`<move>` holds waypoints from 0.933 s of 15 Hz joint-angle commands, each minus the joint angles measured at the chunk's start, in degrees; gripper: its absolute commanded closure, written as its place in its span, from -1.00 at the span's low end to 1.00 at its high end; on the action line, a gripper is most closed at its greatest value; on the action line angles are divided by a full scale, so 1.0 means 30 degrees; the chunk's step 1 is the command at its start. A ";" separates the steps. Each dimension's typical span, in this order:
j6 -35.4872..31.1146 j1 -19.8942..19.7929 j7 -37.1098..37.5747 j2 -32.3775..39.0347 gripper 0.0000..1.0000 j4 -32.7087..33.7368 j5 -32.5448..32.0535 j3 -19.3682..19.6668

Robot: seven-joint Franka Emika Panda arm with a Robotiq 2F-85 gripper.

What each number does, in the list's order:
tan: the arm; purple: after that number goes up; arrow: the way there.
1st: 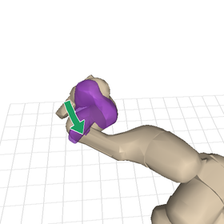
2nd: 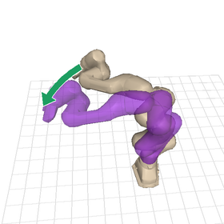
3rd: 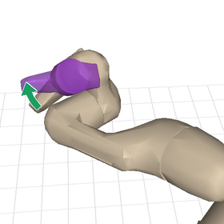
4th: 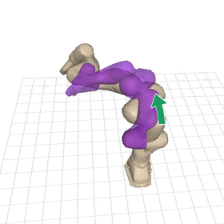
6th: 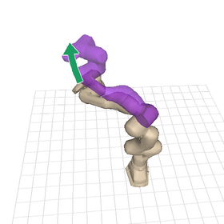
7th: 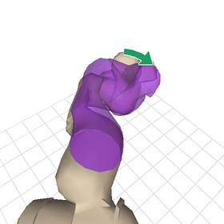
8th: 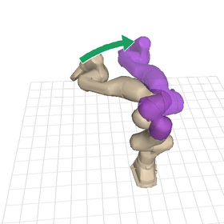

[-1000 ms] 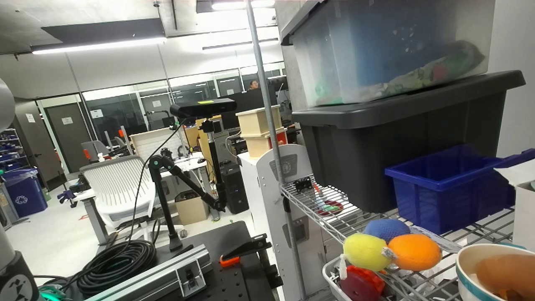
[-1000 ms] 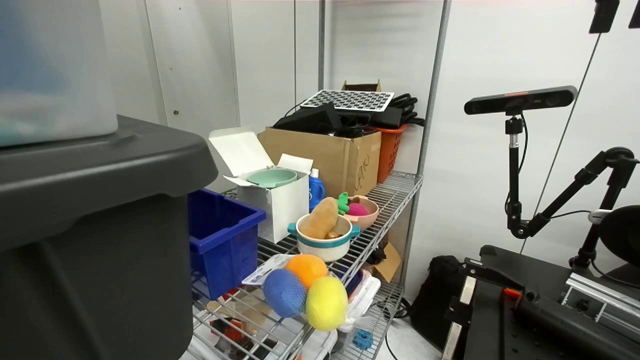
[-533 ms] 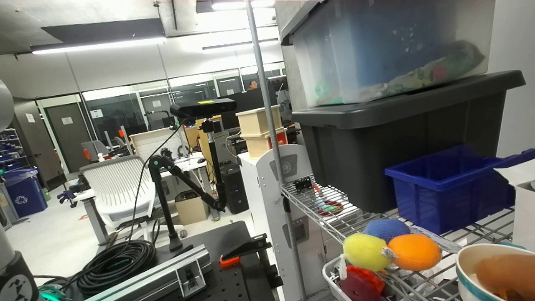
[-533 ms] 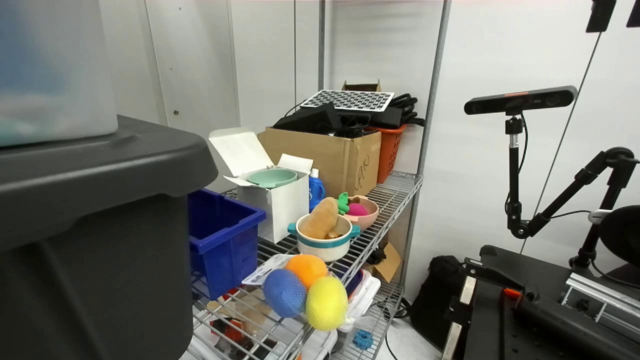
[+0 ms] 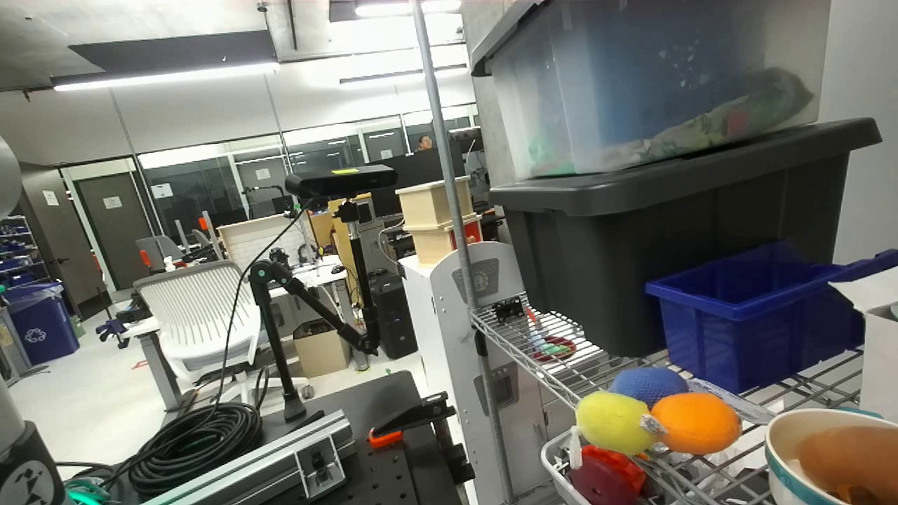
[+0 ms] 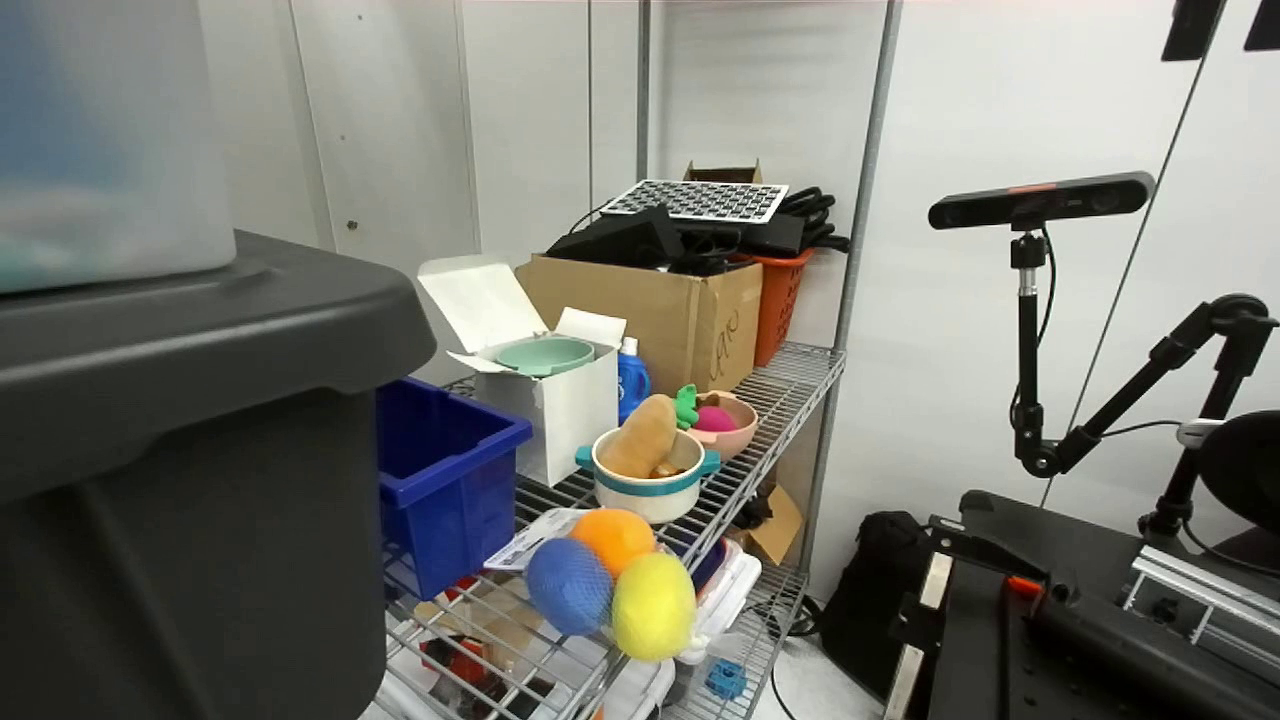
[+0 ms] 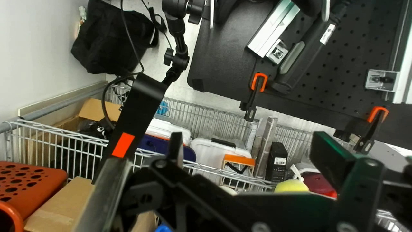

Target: Move the brown sponge to the blue box

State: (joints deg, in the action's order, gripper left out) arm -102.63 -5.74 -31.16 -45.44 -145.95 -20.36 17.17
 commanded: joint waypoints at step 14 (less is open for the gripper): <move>-0.2594 0.0591 0.1829 0.2286 -1.00 0.0599 0.0283 -0.0843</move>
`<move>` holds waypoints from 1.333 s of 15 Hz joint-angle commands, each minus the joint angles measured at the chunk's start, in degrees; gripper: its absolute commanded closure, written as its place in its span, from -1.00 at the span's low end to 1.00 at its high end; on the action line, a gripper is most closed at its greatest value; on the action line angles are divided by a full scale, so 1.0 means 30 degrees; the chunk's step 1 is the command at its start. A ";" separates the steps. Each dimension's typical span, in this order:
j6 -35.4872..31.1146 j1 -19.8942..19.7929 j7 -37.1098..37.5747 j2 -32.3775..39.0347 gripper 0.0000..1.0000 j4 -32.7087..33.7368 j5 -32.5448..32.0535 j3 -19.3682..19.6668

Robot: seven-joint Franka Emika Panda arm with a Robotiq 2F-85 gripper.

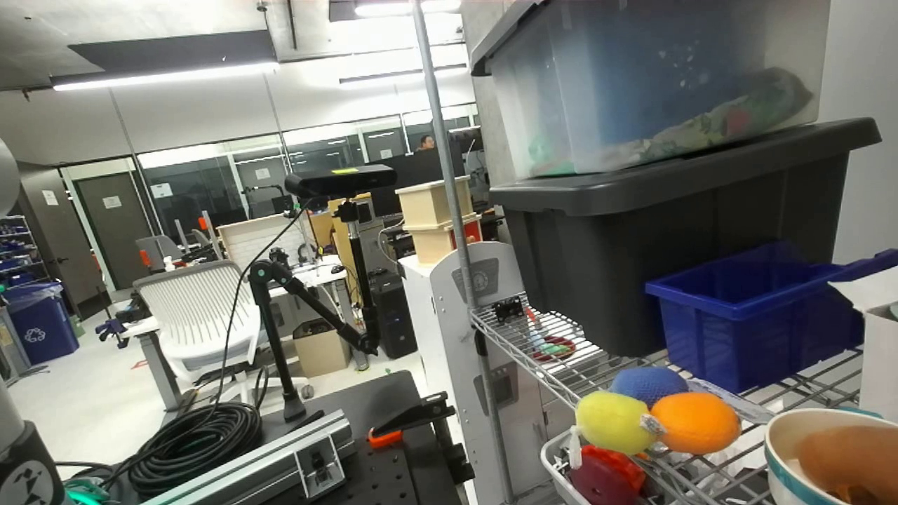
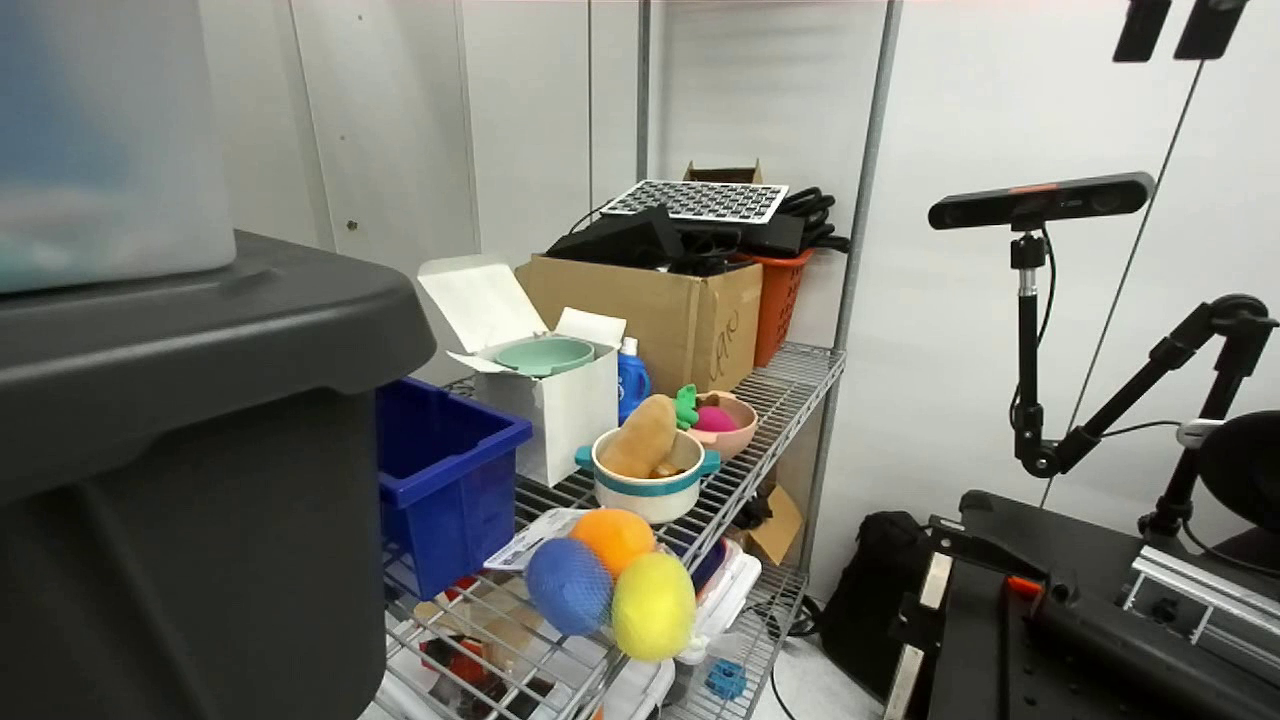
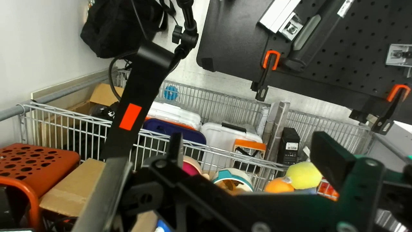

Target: Move the brown sponge to the blue box

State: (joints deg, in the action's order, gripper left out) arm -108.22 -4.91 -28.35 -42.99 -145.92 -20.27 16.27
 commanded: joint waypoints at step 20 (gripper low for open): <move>-0.3067 0.0269 0.1420 1.0663 -1.00 0.5800 0.3760 -0.1740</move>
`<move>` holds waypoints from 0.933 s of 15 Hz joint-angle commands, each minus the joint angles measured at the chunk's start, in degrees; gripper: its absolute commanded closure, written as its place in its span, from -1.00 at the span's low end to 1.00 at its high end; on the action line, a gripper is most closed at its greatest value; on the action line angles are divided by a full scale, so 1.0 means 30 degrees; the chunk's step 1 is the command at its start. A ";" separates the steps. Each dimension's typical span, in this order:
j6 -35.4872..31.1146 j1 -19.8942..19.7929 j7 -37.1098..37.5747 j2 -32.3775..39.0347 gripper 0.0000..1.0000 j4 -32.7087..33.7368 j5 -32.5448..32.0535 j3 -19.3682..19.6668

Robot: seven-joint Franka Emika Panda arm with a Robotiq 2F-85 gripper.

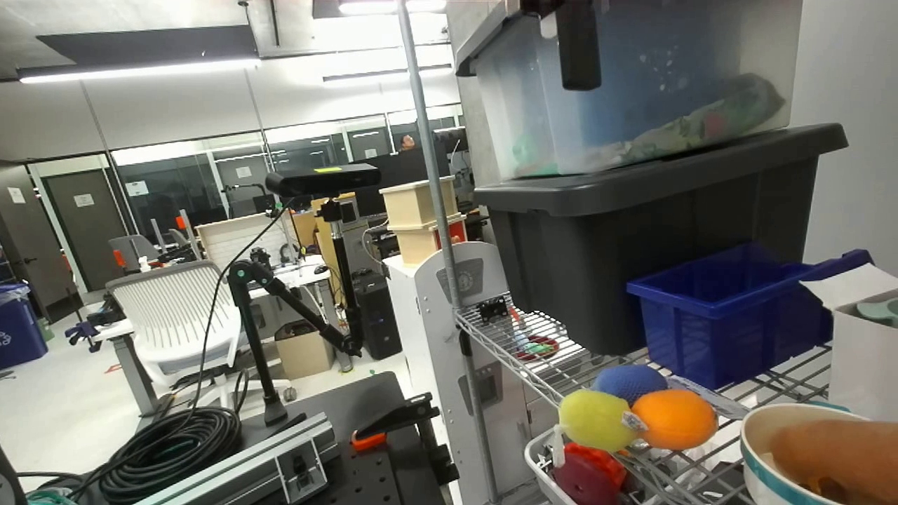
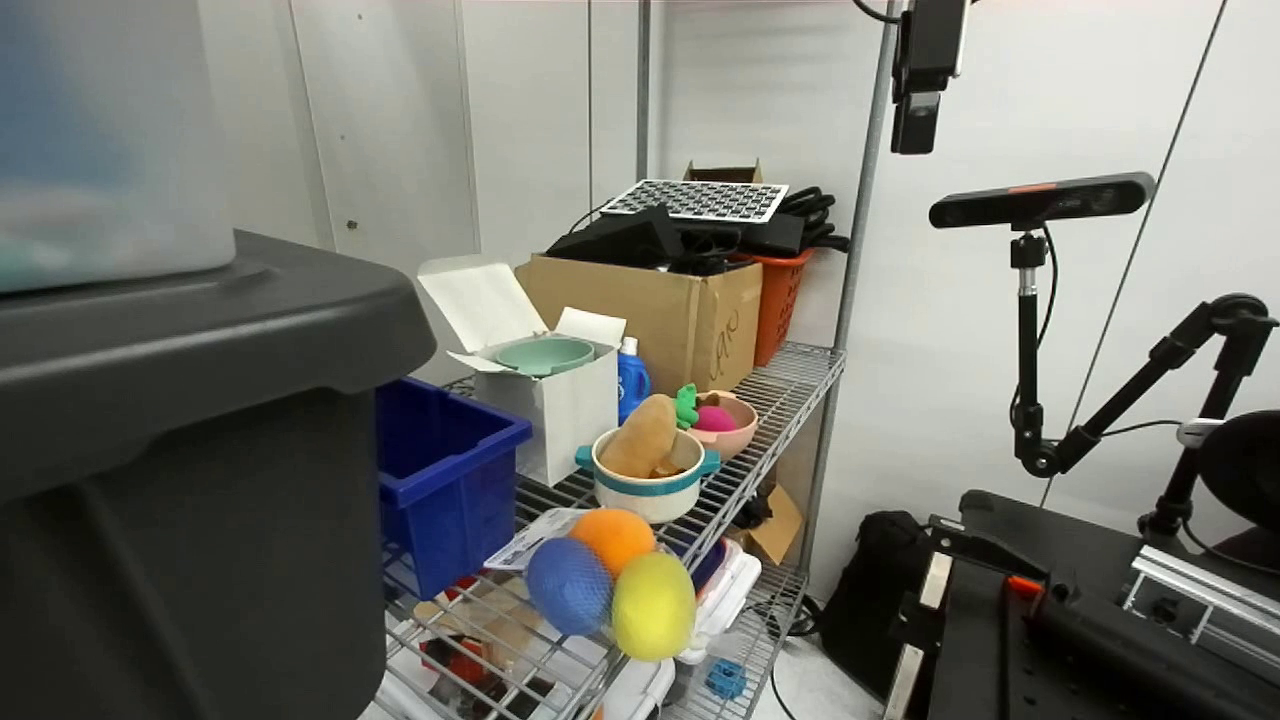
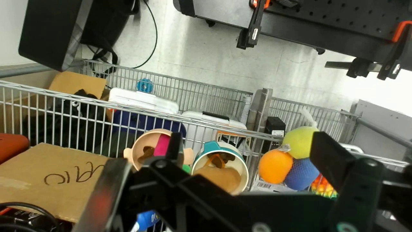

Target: Move the brown sponge to the blue box

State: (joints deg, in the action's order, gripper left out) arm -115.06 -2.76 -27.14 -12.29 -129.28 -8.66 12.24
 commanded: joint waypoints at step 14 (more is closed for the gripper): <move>0.2672 -0.0942 0.5276 0.0123 -1.00 0.0493 0.0568 -0.0820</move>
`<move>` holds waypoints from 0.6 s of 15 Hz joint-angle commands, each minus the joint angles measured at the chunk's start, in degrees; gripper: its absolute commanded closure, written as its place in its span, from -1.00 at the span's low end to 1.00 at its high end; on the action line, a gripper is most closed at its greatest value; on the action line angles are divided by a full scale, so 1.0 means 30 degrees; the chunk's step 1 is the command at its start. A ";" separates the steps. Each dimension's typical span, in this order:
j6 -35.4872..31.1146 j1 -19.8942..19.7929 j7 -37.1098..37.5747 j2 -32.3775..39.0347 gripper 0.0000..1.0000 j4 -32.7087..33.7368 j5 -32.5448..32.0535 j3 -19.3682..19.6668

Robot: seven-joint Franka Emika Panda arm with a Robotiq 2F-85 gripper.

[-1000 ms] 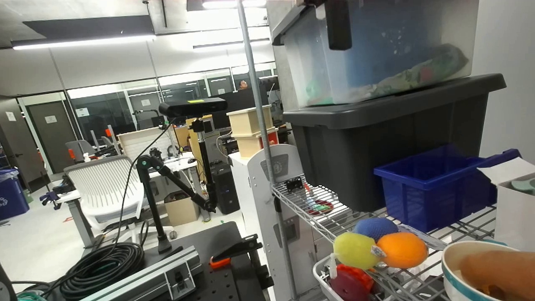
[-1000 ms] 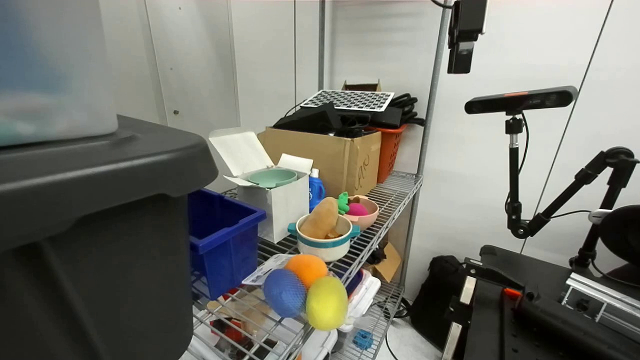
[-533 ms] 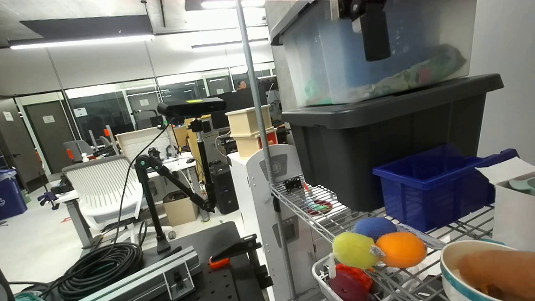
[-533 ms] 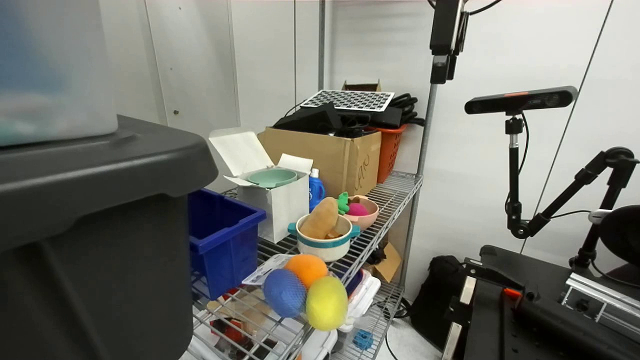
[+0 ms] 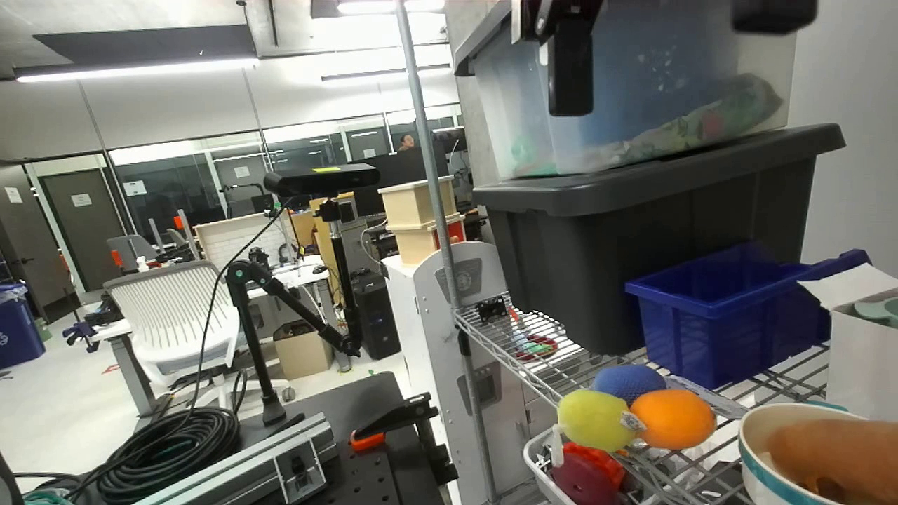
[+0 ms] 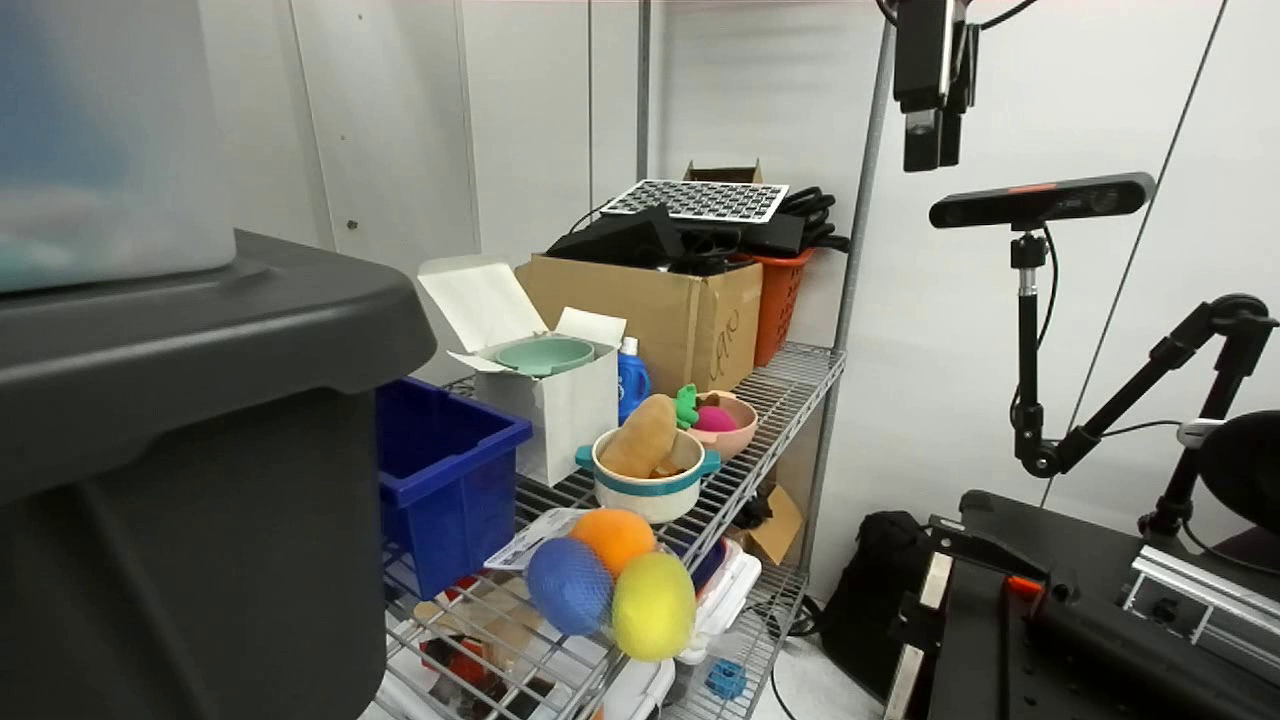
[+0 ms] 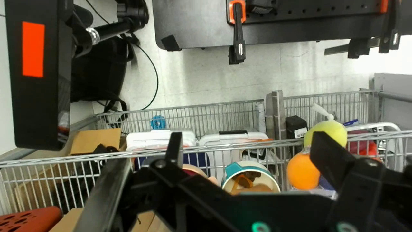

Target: Move the brown sponge to the blue box

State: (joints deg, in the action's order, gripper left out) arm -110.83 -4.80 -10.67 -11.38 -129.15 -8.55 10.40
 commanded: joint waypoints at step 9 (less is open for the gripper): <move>0.0659 -0.0272 -0.0056 0.0062 -1.00 0.0097 0.0070 -0.0283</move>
State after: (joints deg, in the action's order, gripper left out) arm -108.93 -4.81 -10.71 -11.24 -128.93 -8.50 10.33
